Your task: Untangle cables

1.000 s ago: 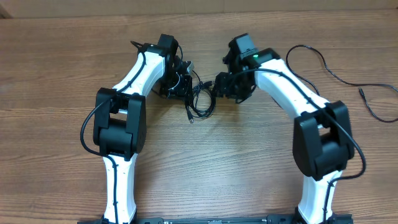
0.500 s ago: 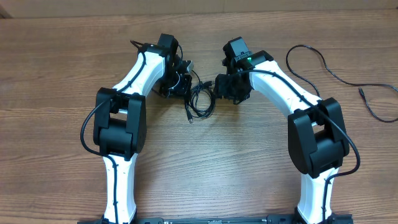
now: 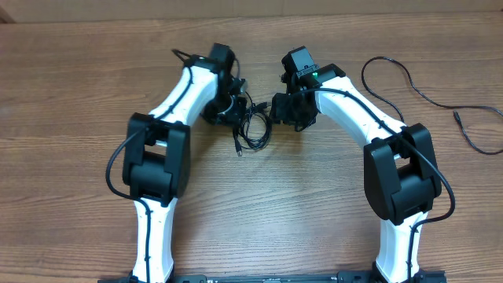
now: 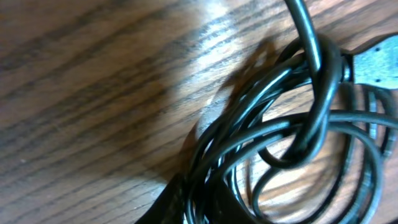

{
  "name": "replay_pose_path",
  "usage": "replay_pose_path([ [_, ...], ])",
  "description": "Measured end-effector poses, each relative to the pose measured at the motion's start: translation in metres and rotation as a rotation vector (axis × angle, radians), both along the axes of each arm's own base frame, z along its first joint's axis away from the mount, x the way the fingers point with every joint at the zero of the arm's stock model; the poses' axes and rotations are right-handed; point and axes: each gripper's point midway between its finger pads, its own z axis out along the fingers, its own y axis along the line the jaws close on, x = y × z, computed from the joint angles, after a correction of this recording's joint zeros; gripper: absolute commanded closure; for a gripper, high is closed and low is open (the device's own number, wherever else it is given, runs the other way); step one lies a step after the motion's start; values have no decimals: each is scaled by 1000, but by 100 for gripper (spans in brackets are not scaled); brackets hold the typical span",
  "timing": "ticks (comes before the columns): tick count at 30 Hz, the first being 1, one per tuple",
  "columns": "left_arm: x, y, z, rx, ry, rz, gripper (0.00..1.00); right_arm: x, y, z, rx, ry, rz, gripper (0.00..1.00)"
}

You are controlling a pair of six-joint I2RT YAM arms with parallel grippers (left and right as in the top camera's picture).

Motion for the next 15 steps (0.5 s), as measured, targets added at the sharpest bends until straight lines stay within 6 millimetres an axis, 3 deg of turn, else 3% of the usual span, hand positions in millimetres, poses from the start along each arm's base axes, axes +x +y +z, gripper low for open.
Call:
replay_pose_path([
  [6,-10,-1,0,151,-9,27,91,1,-3,-1,-16,-7,-4,47],
  [10,-22,7,0,209,34,74,88,3,-5,-1,-29,-15,-8,47],
  [11,-23,9,1,219,43,89,85,4,-5,-1,-31,-20,-9,47],
  [14,-27,16,7,244,72,140,59,6,-5,-1,-34,-27,-11,47],
  [15,-29,17,9,248,80,145,44,6,-5,-1,-34,-29,-11,47],
])
